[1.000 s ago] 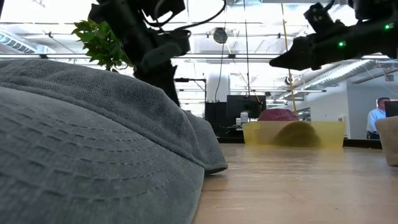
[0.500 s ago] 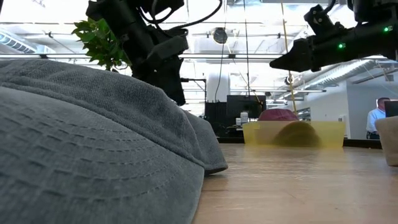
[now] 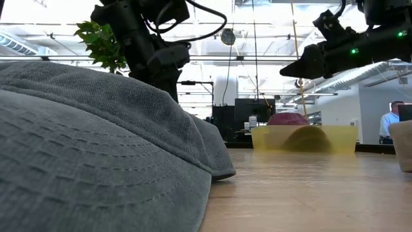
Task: Pick & Place hat
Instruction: Put the gray cap into the transparent bin
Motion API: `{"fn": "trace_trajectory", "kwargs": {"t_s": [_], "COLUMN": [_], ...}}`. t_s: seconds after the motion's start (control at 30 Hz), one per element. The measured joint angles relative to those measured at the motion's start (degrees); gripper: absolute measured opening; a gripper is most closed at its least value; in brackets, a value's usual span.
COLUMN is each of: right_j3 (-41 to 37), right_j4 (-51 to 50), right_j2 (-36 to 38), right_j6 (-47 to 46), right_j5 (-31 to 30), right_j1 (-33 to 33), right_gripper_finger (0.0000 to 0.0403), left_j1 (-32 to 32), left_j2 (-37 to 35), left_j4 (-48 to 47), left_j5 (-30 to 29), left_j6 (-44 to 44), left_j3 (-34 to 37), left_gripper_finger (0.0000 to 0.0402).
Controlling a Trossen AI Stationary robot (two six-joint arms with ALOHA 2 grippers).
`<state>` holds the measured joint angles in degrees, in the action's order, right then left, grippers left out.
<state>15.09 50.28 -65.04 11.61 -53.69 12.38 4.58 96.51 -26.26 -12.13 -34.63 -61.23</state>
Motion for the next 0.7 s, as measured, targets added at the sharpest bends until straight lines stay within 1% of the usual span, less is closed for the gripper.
{"fn": "trace_trajectory", "kwargs": {"t_s": [0.53, 0.7], "right_j3": [0.02, 0.02], "right_j4": [-0.26, -0.32], "right_j2": [0.0, 0.0], "right_j6": [-0.04, -0.06], "right_j5": [0.02, 0.02], "right_j1": [0.0, 0.0], "right_gripper_finger": [0.0121, 0.0121], "left_j1": [0.66, 0.63], "left_j2": [0.0, 1.25], "left_j4": [-0.83, -0.49], "left_j5": [0.62, 0.29], "left_j6": [1.29, 1.69], "left_j3": [0.0, -0.02], "left_gripper_finger": [0.0198, 0.0198]}}
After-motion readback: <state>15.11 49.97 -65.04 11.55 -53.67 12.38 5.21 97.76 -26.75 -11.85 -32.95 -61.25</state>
